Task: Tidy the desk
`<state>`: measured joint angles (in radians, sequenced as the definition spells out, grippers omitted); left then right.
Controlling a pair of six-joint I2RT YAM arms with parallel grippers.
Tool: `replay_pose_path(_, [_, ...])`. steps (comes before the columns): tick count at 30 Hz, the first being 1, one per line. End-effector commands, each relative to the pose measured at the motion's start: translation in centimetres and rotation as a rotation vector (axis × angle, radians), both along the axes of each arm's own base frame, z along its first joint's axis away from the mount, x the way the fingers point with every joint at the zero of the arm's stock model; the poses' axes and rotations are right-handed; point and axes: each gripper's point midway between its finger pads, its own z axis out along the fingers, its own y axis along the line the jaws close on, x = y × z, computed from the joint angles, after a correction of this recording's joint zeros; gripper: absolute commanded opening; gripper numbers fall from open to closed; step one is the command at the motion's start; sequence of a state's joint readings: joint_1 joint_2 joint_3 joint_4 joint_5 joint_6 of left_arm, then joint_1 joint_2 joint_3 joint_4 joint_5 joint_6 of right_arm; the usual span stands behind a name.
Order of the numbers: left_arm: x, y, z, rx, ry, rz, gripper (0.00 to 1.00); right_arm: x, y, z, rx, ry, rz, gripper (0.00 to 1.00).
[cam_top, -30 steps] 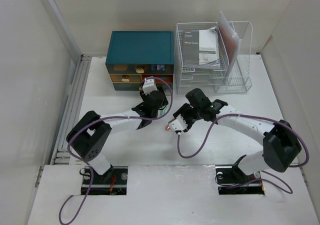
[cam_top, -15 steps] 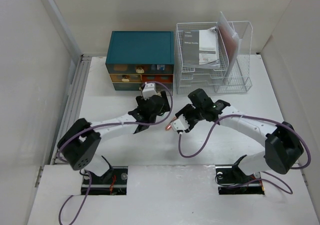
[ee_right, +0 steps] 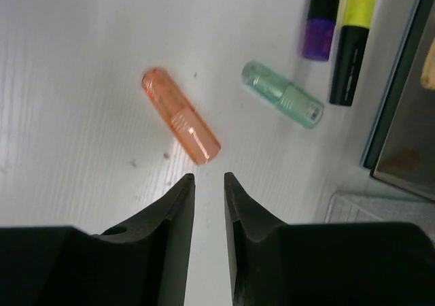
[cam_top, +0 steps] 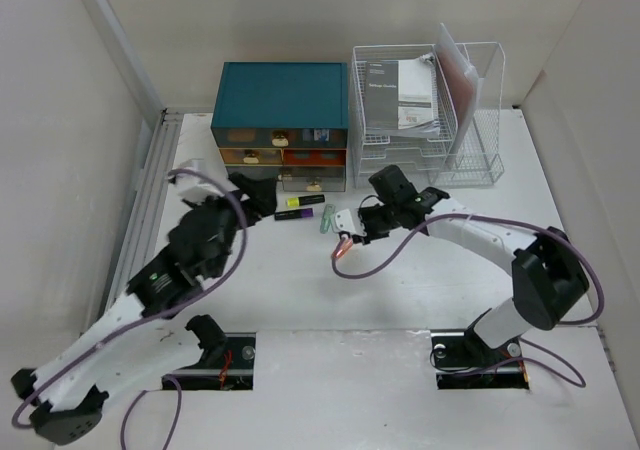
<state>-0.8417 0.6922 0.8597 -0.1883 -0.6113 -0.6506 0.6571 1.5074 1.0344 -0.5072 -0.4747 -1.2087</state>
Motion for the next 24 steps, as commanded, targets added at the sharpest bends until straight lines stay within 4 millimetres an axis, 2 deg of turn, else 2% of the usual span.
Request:
replay_pose_path(1, [-1.7, 4.5, 3.0, 0.104, -0.083, 0.063, 0.86, 0.4, 3.9, 2.4, 0.112, 0.068, -0.058, 0.29])
replay_pose_path(2, [-2.4, 6.1, 3.6, 0.09, -0.114, 0.1, 0.85, 0.4, 4.0, 1.8, 0.091, 0.06, -0.051, 0.29])
replay_pose_path(3, [-2.5, 7.2, 2.4, 0.131, -0.107, 0.14, 0.85, 0.2, 4.3, 1.0, 0.074, 0.062, -0.028, 0.32])
replay_pose_path(6, [-3.5, 8.5, 1.3, 0.116, -0.128, 0.151, 0.85, 0.1, 4.7, -0.4, 0.019, 0.027, 0.041, 0.38])
replay_pose_path(8, [-3.6, 8.8, -1.1, 0.127, -0.12, 0.159, 0.85, -0.1, 4.7, -1.6, -0.027, 0.031, 0.079, 0.4])
replay_pose_path(9, [-3.8, 9.1, -0.9, 0.125, -0.131, 0.16, 0.85, -0.1, 4.7, -1.4, -0.03, 0.026, 0.089, 0.41])
replay_pose_path(10, [-3.9, 9.1, -1.0, 0.118, -0.136, 0.161, 0.87, -0.1, 4.7, -2.3, -0.053, 0.043, 0.098, 0.41])
replay_pose_path(13, [-4.2, 9.6, 0.1, 0.12, -0.172, 0.163, 0.87, 0.3, 4.7, -3.5, -0.091, 0.057, 0.106, 0.42])
replay_pose_path(21, [-4.8, 9.7, 0.4, 0.098, -0.199, 0.138, 0.88, 1.5, 5.0, -4.5, -0.14, 0.071, 0.091, 0.44])
replay_pose_path(24, [-5.2, 10.1, 0.8, 0.077, -0.216, 0.141, 0.88, 1.0, 4.9, -5.3, -0.171, 0.093, 0.096, 0.44])
